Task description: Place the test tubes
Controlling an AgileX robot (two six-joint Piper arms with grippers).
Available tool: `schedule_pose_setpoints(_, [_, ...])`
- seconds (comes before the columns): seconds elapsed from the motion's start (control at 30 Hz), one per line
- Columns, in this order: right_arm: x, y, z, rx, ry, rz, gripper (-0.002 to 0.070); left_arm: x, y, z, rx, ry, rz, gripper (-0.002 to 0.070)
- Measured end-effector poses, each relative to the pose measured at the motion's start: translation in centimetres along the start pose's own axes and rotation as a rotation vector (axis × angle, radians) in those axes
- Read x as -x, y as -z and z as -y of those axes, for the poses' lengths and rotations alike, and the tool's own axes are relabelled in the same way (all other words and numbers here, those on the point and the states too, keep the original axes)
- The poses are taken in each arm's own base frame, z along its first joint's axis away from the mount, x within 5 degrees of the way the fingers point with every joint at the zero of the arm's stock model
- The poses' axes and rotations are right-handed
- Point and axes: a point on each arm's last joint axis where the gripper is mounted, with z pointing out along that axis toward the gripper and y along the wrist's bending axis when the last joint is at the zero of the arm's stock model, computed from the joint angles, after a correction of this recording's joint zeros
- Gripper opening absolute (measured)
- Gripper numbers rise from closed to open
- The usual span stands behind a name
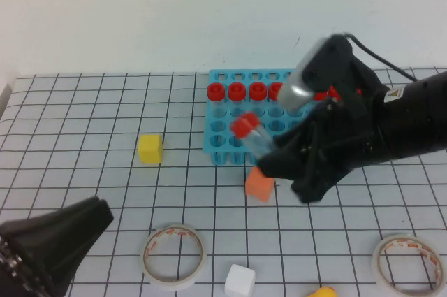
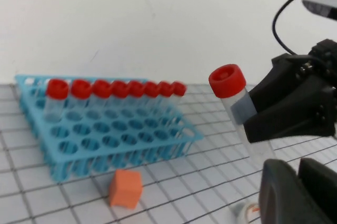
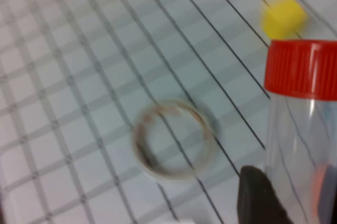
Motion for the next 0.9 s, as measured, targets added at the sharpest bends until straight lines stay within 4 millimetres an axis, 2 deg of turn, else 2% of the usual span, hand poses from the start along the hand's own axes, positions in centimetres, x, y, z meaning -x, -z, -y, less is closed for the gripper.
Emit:
schedule_pose_setpoints(0.1, [1.6,1.2,-3.3,0.075,0.13,0.102,0.0236,1.0,0.0,0.8,-0.048,-0.017,0.018,0.0116])
schedule_pose_setpoints(0.17, [2.4,1.4,-5.3,0.134,0.183,0.162,0.0236,1.5,0.1,1.3,-0.078,-0.032,0.028,0.0215])
schedule_pose_setpoints(0.27, [3.2,1.3,-7.7,0.215,0.247,0.24,0.0236,2.1,0.1,1.8,-0.104,-0.036,0.038,0.0403])
schedule_pose_setpoints(0.37, [4.0,1.3,-9.9,0.291,0.292,0.336,0.0236,2.4,0.2,2.0,-0.108,-0.019,0.044,0.0527])
schedule_pose_setpoints(0.53, [4.5,1.4,-11.4,0.329,0.358,0.403,0.0236,2.4,0.2,2.0,-0.108,-0.01,0.044,0.0538])
schedule_pose_setpoints(0.63, [4.5,1.0,-11.3,0.326,0.37,0.404,0.0236,2.4,0.2,2.0,-0.108,-0.004,0.043,0.0508])
schedule_pose_setpoints(0.8, [4.0,-0.7,-11.3,0.365,0.342,0.367,0.0236,2.4,0.2,1.9,-0.096,-0.004,0.048,0.0445])
schedule_pose_setpoints(0.9, [3.6,-1.4,-11.4,0.402,0.335,0.348,0.0236,2.6,0.2,1.9,-0.092,-0.009,0.054,0.0432])
